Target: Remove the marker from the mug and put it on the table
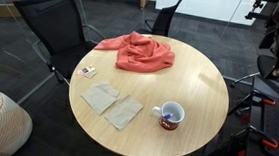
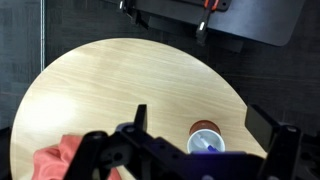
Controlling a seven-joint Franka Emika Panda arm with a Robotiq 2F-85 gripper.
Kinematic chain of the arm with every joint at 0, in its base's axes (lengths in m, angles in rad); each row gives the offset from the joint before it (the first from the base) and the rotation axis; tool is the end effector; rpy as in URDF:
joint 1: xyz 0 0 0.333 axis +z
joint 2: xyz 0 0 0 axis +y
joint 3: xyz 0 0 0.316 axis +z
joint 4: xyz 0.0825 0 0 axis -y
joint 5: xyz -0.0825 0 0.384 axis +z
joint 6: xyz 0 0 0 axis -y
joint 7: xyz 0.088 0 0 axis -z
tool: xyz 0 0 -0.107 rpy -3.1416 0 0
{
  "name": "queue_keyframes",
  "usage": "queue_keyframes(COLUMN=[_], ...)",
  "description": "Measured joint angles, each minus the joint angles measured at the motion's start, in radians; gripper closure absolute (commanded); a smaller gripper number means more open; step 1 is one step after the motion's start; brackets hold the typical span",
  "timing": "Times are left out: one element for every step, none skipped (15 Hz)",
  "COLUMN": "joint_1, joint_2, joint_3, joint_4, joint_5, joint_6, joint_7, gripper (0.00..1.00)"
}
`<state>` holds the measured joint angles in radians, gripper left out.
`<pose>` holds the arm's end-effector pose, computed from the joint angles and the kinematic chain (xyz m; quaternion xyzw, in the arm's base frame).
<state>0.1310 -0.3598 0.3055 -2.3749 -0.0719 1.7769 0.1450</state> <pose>0.3729 0.1708 0.4365 0.9783 0.1395 -0.0978 0.1183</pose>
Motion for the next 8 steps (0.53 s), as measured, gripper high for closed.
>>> queue_keyframes(joint_1=[0.01, 0.019, 0.026, 0.034, 0.042, 0.049, 0.055, 0.061], joint_2=[0.013, 0.025, 0.035, 0.043, 0.051, 0.058, 0.065, 0.072], joint_3=[-0.008, -0.016, -0.025, -0.035, -0.045, -0.057, -0.069, -0.082], joint_4=[-0.001, -0.003, -0.005, -0.008, -0.011, -0.016, -0.022, -0.028], joint_5=[-0.016, -0.031, -0.043, -0.049, -0.054, -0.055, -0.055, -0.055], joint_6=[0.01, 0.025, 0.043, 0.066, 0.09, 0.119, 0.149, 0.178], joint_7=[-0.047, -0.097, -0.146, -0.198, -0.25, -0.306, -0.363, -0.421], gripper=[0.0, 0.0, 0.0, 0.0, 0.0, 0.0, 0.0, 0.0])
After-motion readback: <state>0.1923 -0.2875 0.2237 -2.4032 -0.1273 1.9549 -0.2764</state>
